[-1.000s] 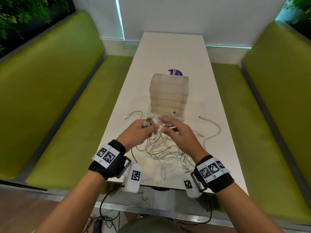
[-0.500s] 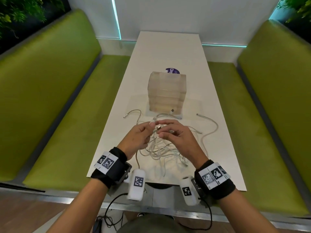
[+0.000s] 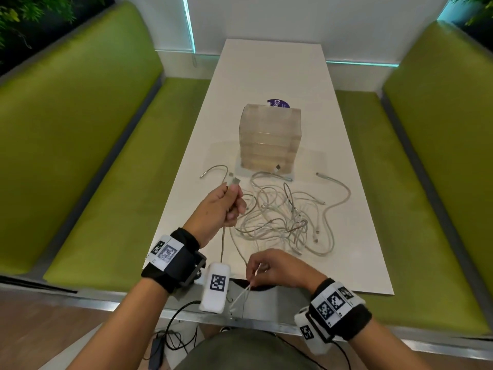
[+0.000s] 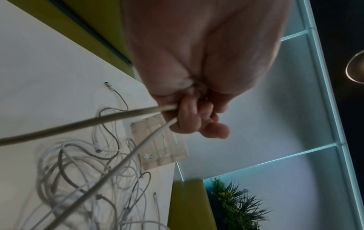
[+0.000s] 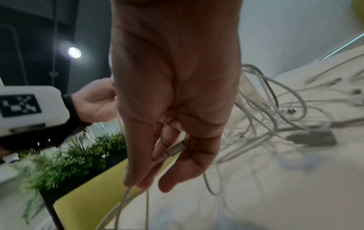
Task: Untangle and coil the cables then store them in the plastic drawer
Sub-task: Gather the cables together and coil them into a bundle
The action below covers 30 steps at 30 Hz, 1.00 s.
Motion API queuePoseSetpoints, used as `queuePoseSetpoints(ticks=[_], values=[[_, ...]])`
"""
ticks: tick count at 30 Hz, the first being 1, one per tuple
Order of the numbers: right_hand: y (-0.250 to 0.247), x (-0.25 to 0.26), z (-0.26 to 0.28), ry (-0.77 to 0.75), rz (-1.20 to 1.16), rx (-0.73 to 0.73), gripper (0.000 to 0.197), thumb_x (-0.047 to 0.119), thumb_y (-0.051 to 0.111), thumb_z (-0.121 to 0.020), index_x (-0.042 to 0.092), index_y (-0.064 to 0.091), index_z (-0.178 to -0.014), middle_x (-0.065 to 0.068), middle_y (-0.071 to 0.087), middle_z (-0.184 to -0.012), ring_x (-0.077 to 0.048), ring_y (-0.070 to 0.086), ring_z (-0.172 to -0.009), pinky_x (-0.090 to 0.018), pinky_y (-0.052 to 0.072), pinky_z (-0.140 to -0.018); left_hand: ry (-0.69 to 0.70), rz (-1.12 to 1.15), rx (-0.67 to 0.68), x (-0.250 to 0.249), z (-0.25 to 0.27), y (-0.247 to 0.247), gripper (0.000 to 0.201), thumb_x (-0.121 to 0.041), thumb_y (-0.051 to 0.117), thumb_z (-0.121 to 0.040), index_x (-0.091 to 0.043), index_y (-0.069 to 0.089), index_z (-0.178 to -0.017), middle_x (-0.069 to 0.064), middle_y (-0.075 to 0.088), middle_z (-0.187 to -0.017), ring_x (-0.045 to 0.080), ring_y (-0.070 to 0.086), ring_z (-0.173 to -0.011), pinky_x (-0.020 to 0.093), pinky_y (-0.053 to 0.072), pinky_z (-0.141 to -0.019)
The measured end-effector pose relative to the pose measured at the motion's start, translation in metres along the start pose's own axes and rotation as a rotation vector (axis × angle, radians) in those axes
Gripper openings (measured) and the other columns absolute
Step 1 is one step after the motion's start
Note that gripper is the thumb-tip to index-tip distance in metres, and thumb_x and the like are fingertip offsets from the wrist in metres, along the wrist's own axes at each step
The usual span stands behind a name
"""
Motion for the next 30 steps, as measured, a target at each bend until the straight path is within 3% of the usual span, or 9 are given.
queuePoseSetpoints(ticks=[3, 6, 9, 13, 16, 18, 21, 26, 30], values=[[0.009, -0.008, -0.001, 0.018, 0.086, 0.096, 0.016, 0.021, 0.071, -0.081, 0.022, 0.073, -0.097, 0.004, 0.072, -0.102, -0.005, 0.063, -0.092, -0.033, 0.049, -0.093, -0.023, -0.073, 0.005, 0.009, 0.005, 0.002, 0.026, -0.026, 0.034, -0.103, -0.011, 0.047, -0.087, 0.002, 0.058, -0.062, 0.008, 0.037, -0.047, 0.019, 0.029, -0.044], [0.003, -0.008, 0.008, -0.004, 0.014, 0.118, 0.016, 0.024, 0.067, -0.086, 0.023, 0.071, -0.101, 0.008, 0.071, -0.103, -0.006, 0.063, -0.098, -0.034, 0.048, -0.096, -0.032, -0.088, -0.008, 0.015, 0.008, -0.001, 0.022, -0.025, 0.038, -0.102, -0.007, 0.047, -0.094, -0.001, 0.057, -0.06, 0.007, 0.035, -0.046, 0.018, 0.029, -0.044], [-0.007, -0.014, 0.02, 0.048, -0.101, 0.145, 0.016, 0.017, 0.061, -0.091, 0.019, 0.069, -0.105, 0.005, 0.07, -0.102, -0.009, 0.064, -0.096, -0.029, 0.051, -0.09, -0.049, -0.13, 0.007, 0.016, 0.008, -0.006, 0.025, -0.027, 0.047, -0.098, -0.004, 0.049, -0.106, -0.003, 0.049, -0.059, 0.008, 0.03, -0.048, 0.017, 0.029, -0.047], [-0.017, -0.031, 0.036, 0.283, -0.281, 0.233, 0.016, 0.01, 0.054, -0.095, 0.013, 0.062, -0.108, -0.005, 0.069, -0.094, -0.019, 0.068, -0.084, -0.029, 0.058, -0.073, -0.074, -0.122, 0.018, 0.016, 0.008, -0.007, 0.024, -0.026, 0.044, -0.099, -0.006, 0.055, -0.094, -0.003, 0.045, -0.057, 0.008, 0.027, -0.047, 0.017, 0.027, -0.046], [-0.03, -0.043, 0.04, 0.36, -0.167, 0.108, 0.019, 0.008, 0.054, -0.093, 0.007, 0.059, -0.111, -0.005, 0.067, -0.085, -0.019, 0.065, -0.066, -0.023, 0.055, -0.058, -0.074, -0.079, 0.025, 0.017, 0.006, -0.006, 0.026, -0.024, 0.042, -0.101, -0.006, 0.055, -0.088, -0.002, 0.045, -0.057, 0.008, 0.027, -0.046, 0.017, 0.027, -0.044], [-0.032, -0.049, 0.037, 0.348, -0.083, 0.049, 0.023, 0.011, 0.056, -0.093, 0.011, 0.06, -0.116, -0.004, 0.066, -0.092, -0.015, 0.062, -0.064, -0.021, 0.053, -0.058, -0.076, -0.064, 0.023, 0.018, 0.004, -0.004, 0.027, -0.023, 0.041, -0.101, -0.006, 0.055, -0.087, -0.001, 0.045, -0.057, 0.008, 0.027, -0.045, 0.017, 0.028, -0.043], [-0.016, -0.054, 0.029, 0.319, -0.052, 0.09, 0.033, 0.015, 0.057, -0.094, 0.019, 0.057, -0.126, -0.004, 0.066, -0.106, -0.012, 0.063, -0.07, -0.022, 0.054, -0.068, -0.077, -0.05, 0.03, 0.019, 0.002, -0.001, 0.026, -0.023, 0.04, -0.102, -0.006, 0.054, -0.087, 0.0, 0.045, -0.057, 0.008, 0.028, -0.045, 0.017, 0.028, -0.043], [0.005, -0.042, 0.015, 0.182, -0.096, 0.003, 0.024, 0.021, 0.057, -0.093, 0.019, 0.055, -0.116, -0.001, 0.067, -0.088, -0.015, 0.064, -0.07, -0.02, 0.05, -0.057, -0.077, -0.05, 0.022, 0.021, -0.001, 0.0, 0.026, -0.024, 0.04, -0.102, -0.006, 0.052, -0.087, 0.001, 0.047, -0.059, 0.007, 0.029, -0.045, 0.017, 0.028, -0.042], [0.002, -0.018, 0.002, 0.097, -0.228, -0.142, 0.055, 0.024, 0.063, -0.089, 0.039, 0.036, -0.135, 0.003, 0.068, -0.09, -0.006, 0.063, -0.06, -0.019, 0.047, -0.054, -0.07, -0.05, 0.03, 0.022, 0.001, 0.003, 0.022, -0.026, 0.041, -0.101, -0.01, 0.045, -0.086, 0.001, 0.049, -0.062, 0.008, 0.03, -0.048, 0.017, 0.029, -0.044]])
Point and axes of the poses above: each hand's wrist, its own z-axis away from the middle knuckle, its own y-axis out of the palm, x = y × z, the point moved 3 cm from there along -z, towards the middle knuckle
